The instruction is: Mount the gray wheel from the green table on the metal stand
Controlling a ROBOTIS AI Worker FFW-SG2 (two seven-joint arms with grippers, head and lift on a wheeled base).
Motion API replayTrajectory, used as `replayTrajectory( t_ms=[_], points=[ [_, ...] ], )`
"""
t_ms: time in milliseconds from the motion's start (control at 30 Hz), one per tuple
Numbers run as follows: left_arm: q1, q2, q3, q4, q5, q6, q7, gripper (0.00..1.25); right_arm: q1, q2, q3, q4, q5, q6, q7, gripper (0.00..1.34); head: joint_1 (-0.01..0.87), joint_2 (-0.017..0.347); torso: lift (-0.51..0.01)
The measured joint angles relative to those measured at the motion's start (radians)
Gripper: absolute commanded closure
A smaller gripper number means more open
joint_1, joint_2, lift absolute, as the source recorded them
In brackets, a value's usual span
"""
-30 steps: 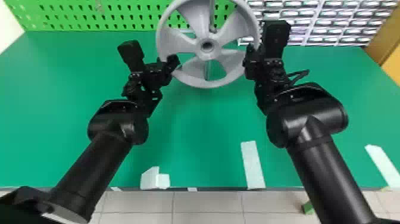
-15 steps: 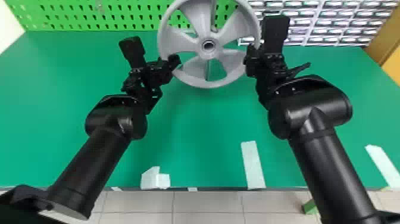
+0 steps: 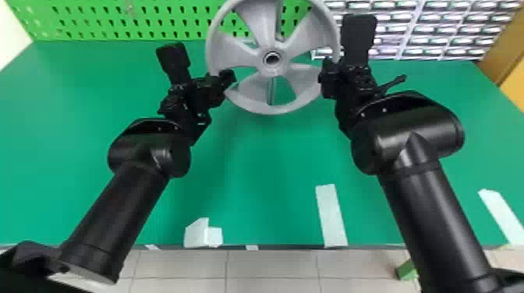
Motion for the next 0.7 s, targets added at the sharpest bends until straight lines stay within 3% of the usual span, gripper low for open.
replayTrajectory(
  t_ms=[700],
  points=[
    [-0.033,-0.003,-0.009,0.073,-0.01,-0.072,0.0,1.09,-0.05,0.003,0.009,0.077,0.008,-0.052,0.004,1.33,0.867,0.052,-0.1]
  ],
)
